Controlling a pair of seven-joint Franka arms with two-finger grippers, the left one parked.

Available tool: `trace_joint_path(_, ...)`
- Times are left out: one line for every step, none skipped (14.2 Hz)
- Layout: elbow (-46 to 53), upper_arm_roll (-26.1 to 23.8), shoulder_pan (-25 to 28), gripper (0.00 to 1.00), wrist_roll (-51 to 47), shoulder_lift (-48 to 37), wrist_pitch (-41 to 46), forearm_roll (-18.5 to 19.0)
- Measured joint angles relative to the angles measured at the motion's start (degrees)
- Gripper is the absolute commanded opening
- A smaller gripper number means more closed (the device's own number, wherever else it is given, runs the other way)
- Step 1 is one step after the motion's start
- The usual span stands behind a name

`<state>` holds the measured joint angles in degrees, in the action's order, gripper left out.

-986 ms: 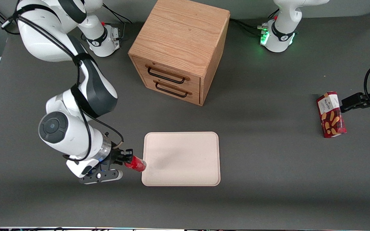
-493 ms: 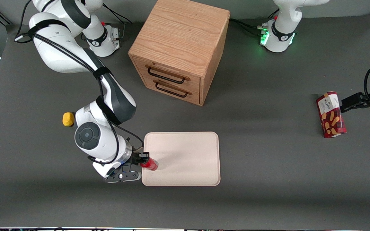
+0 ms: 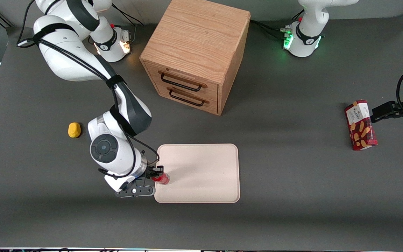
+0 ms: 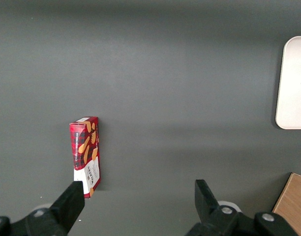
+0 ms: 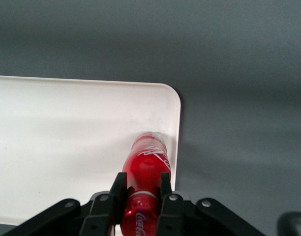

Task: Place coke bottle on tray
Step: 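Lower the bottle onto the tray and open the right gripper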

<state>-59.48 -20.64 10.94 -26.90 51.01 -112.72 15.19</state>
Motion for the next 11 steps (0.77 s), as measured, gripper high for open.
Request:
trace_joint_path(0.0, 0.0, 0.2, 0.00, -0.2, 0.3, -0.2, 0.2)
trace_joint_path(-0.1, 0.0, 0.3, 0.21, -0.3, 0.6, -0.6, 0.4)
trace_joint_path(-0.2, 0.0, 0.3, 0.92, -0.4, 0.6, -0.7, 0.5)
trace_joint_path(-0.2, 0.0, 0.3, 1.00, -0.4, 0.7, -0.8, 0.5)
trace_joint_path(-0.2, 0.0, 0.3, 1.00, -0.5, 0.7, -0.8, 0.5)
trace_joint_path(-0.2, 0.0, 0.3, 1.00, -0.9, 0.6, -0.9, 0.5)
trace_joint_path(-0.2, 0.0, 0.3, 1.00, -1.2, 0.6, -0.9, 0.5)
trace_joint_path(-0.2, 0.0, 0.3, 1.00, -1.7, 0.6, -1.1, 0.6)
trace_joint_path(-0.2, 0.0, 0.3, 1.00, -2.1, 0.6, -1.4, 0.7)
trace_joint_path(-0.3, 0.0, 0.3, 1.00, -2.4, 0.6, -1.9, 0.7)
trace_joint_path(-0.5, 0.0, 0.3, 1.00, -2.5, 0.6, -2.2, 0.7)
